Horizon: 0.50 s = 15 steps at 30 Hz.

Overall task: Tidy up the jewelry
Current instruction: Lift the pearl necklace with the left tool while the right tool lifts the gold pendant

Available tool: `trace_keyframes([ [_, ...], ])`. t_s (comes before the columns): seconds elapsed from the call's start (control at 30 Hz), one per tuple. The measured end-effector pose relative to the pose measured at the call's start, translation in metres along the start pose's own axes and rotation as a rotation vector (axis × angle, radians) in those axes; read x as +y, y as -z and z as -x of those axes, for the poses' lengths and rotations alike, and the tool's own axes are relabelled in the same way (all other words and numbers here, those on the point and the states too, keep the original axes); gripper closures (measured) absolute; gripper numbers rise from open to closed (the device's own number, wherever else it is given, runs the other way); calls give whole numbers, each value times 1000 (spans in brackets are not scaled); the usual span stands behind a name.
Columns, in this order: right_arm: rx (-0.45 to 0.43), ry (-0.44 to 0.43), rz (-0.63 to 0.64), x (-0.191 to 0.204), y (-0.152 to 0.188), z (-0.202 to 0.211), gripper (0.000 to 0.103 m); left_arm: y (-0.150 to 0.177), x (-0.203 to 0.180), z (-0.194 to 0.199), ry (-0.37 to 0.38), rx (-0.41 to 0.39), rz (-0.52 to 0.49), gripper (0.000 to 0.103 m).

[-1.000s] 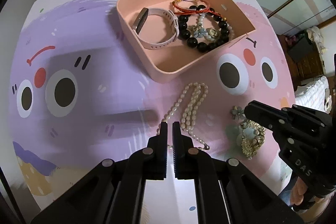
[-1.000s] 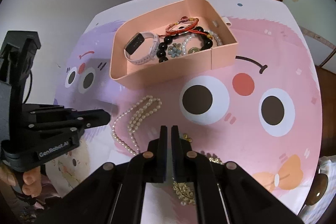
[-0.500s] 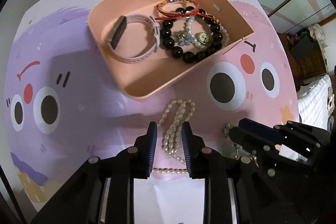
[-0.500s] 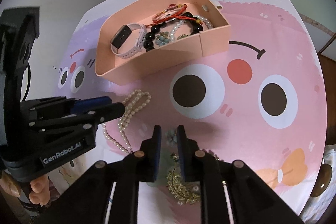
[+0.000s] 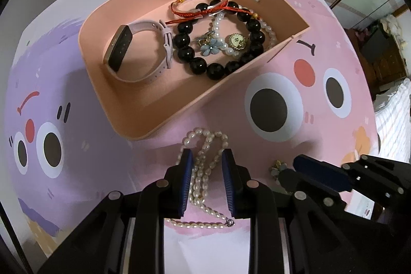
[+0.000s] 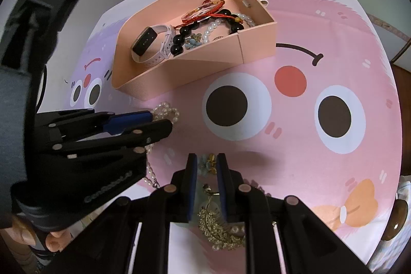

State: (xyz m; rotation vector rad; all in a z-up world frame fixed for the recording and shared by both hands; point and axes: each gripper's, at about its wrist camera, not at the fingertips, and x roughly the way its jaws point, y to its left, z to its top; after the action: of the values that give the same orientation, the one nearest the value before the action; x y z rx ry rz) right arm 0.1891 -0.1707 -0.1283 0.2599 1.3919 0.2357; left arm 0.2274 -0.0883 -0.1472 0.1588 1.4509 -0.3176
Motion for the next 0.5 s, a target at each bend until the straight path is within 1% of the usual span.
trace_keyframes([
  [0.3,4,6,-4,-5,2,0,87,-8,-10,-5,-56,-32,-25,84],
  [0.33,5,5,-5,-5,2,-1,87,-9,-11,-5,-59,-34,-24,85],
  [0.4,7,7,-4,-5,2,-2,87,-11,-12,-7,-71,-41,-16,94],
  [0.43,8,8,-4,-5,1,-3,87,-12,-11,-7,-64,-42,-6,96],
  [0.5,8,7,-5,-5,2,-4,88,-11,-2,-5,-34,-40,28,96],
])
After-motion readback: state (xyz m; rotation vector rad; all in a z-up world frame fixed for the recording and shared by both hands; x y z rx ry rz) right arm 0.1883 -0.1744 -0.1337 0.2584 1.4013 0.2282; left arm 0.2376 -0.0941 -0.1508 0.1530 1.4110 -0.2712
